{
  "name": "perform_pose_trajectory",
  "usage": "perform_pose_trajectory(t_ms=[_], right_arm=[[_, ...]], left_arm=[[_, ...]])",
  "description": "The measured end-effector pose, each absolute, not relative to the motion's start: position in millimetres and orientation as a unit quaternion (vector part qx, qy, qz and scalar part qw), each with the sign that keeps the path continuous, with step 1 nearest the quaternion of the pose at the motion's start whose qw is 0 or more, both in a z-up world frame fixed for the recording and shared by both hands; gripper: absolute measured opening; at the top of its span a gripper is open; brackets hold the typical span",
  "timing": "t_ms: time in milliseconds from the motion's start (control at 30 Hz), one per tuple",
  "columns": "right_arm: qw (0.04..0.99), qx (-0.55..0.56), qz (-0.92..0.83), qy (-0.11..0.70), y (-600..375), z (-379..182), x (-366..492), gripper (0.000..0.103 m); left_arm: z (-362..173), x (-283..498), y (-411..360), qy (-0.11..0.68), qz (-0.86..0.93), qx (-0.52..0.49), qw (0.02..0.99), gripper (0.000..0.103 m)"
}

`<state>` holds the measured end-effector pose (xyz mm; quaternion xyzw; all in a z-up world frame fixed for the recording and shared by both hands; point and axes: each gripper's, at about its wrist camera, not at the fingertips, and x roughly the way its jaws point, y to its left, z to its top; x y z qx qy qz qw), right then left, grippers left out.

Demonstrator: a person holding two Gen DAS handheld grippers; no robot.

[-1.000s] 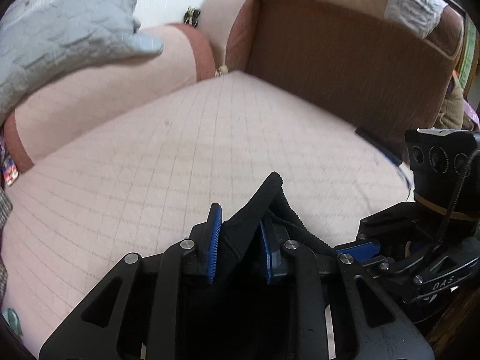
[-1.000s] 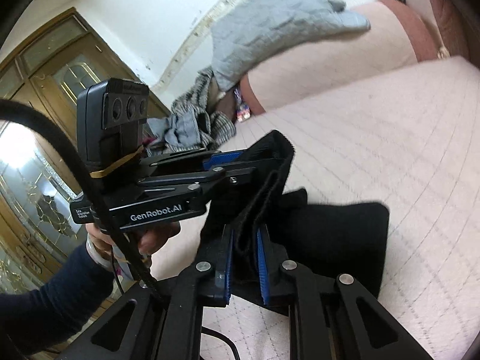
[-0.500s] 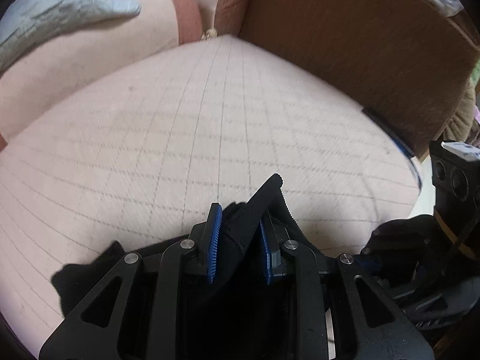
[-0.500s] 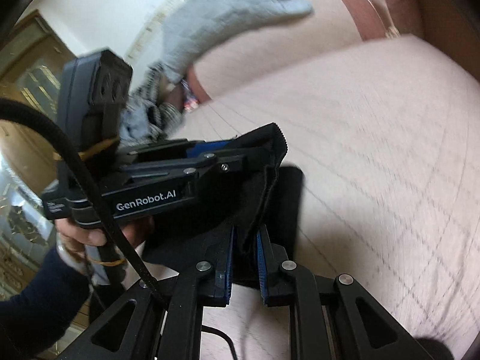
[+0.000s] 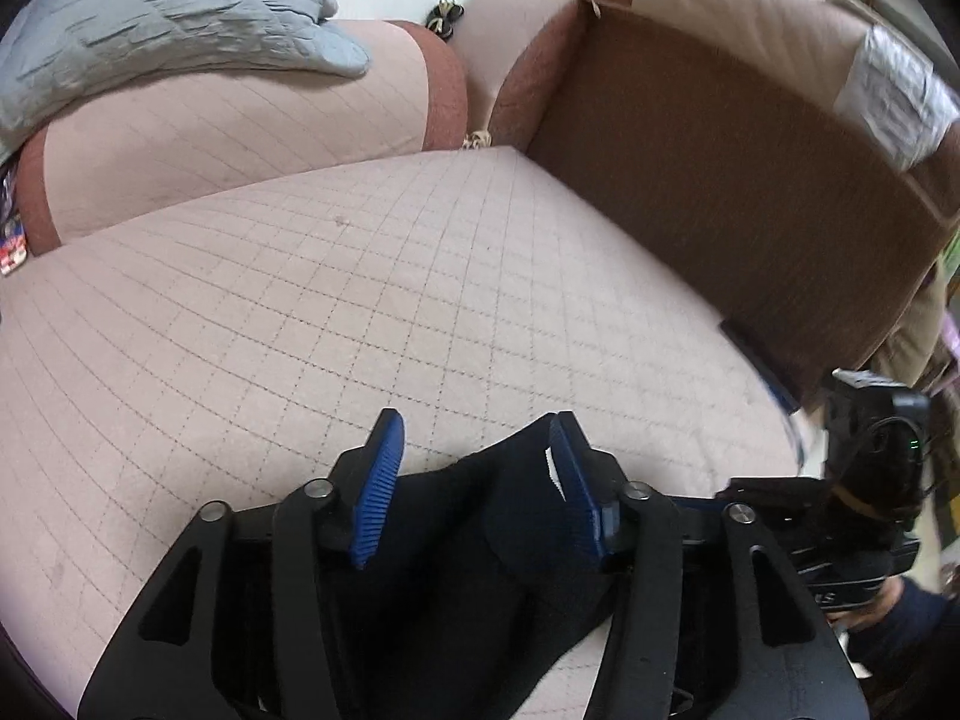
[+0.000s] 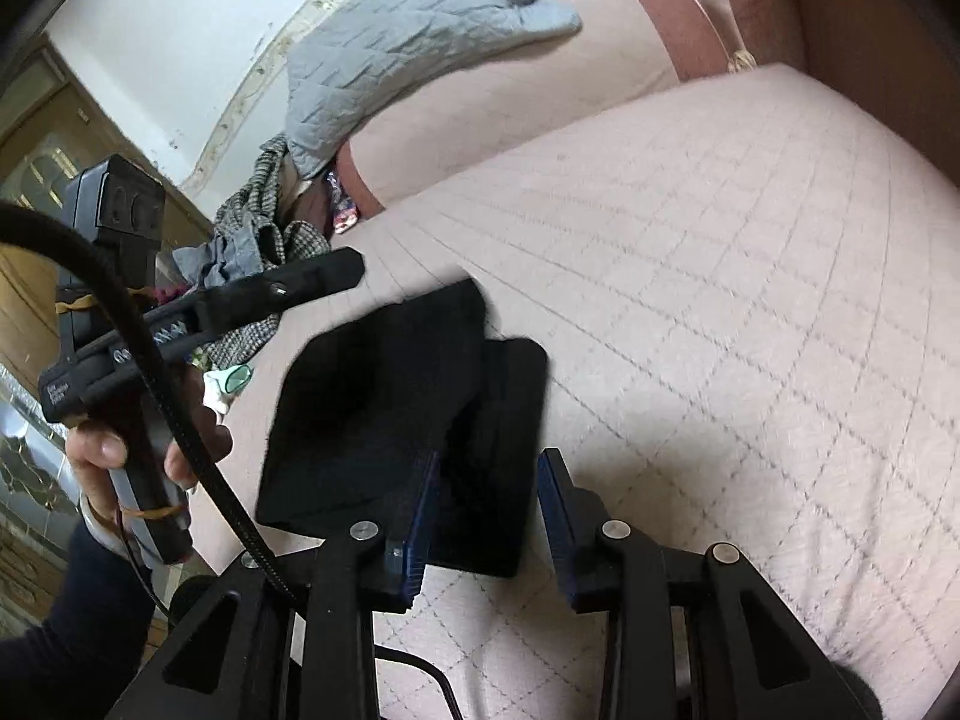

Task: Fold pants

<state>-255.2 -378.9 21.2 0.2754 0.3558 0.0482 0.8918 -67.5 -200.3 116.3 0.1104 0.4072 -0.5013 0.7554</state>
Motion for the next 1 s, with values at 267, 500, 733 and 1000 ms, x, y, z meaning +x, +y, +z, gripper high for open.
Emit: perform_pose_trajectory(t_ms=[267, 500, 733, 1000], right_arm=[[0.896, 0.255, 0.059, 0.360, -370, 27, -249, 0.049], [0.897, 0.206, 0.064, 0.387, -344, 14, -220, 0.044], [0.901, 0.203, 0.084, 0.374, -351, 25, -229, 0.012], [0.882, 0.217, 0.060, 0.414, -358, -1, -235, 0.016]], left_arm=[[119, -60, -166, 0.411, -0.473, 0.082, 0.775, 0.051], [100, -66, -167, 0.423, -0.463, 0.102, 0.772, 0.051], [96, -64, -166, 0.427, -0.454, 0.096, 0.776, 0.051], [90, -59, -139, 0.427, -0.415, 0.087, 0.799, 0.051]])
